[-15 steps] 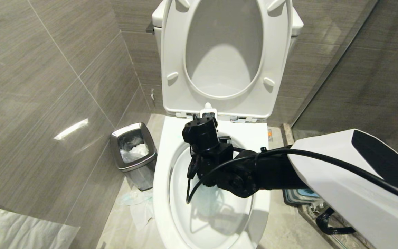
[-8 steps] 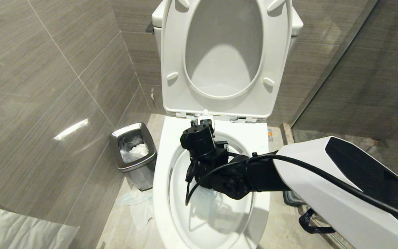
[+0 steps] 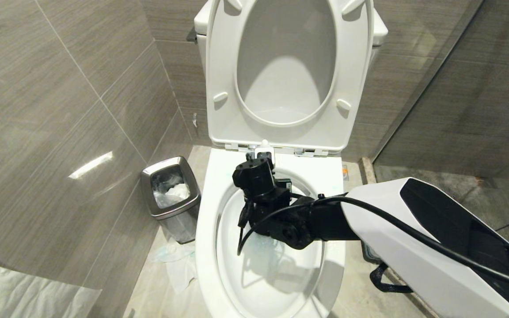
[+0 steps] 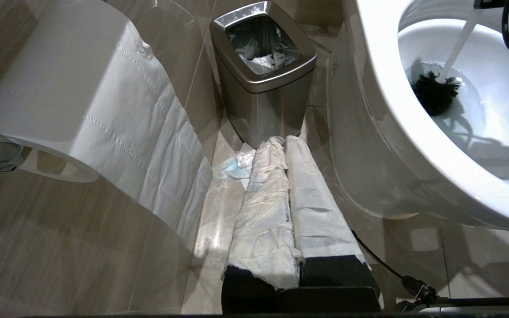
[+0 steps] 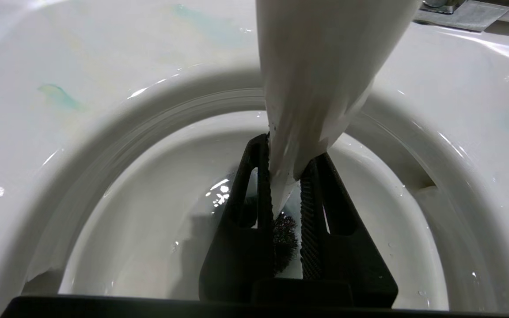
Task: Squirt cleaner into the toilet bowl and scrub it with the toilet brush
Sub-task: Scrub the toilet bowl
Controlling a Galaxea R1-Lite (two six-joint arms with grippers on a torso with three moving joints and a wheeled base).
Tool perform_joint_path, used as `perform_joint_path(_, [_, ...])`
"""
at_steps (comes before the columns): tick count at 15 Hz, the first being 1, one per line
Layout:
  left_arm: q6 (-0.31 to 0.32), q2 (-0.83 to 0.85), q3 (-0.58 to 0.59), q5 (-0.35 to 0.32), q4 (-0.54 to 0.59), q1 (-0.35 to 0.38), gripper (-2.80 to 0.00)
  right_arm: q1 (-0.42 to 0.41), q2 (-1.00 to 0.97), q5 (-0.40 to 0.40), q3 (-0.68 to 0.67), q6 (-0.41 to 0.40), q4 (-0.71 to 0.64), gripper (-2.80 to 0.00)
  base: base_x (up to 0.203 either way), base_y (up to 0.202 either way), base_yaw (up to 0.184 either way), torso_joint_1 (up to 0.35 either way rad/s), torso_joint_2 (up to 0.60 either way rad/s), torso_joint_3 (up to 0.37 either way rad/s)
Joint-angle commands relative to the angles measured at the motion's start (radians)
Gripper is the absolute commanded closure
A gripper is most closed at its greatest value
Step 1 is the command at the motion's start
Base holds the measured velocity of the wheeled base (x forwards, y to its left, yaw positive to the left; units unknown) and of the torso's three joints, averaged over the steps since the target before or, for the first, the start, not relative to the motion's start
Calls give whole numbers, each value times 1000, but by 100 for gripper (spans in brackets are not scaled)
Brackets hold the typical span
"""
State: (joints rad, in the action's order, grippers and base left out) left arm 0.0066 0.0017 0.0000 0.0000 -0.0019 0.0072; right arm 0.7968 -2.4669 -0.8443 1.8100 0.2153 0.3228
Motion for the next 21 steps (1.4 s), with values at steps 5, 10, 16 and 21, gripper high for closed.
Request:
perform_joint_path(5, [0,0,0,0,-1,0,0,-8,-27,-6,15,1,4,0,0,0,0,0,0,0])
perform_joint_path(10, [0,0,0,0,-1,0,0,-8,30,-19,22,2,1,0,0,0,0,0,0,0])
perform_joint_path(16, [0,0,0,0,-1,0,0,-7,153,-33,-15,2,-20,0,0,0,0,0,0,0])
perform_joint_path(21, [0,0,0,0,-1,0,0,-5,246,-31,-63,3,-30,0,0,0,0,0,0,0])
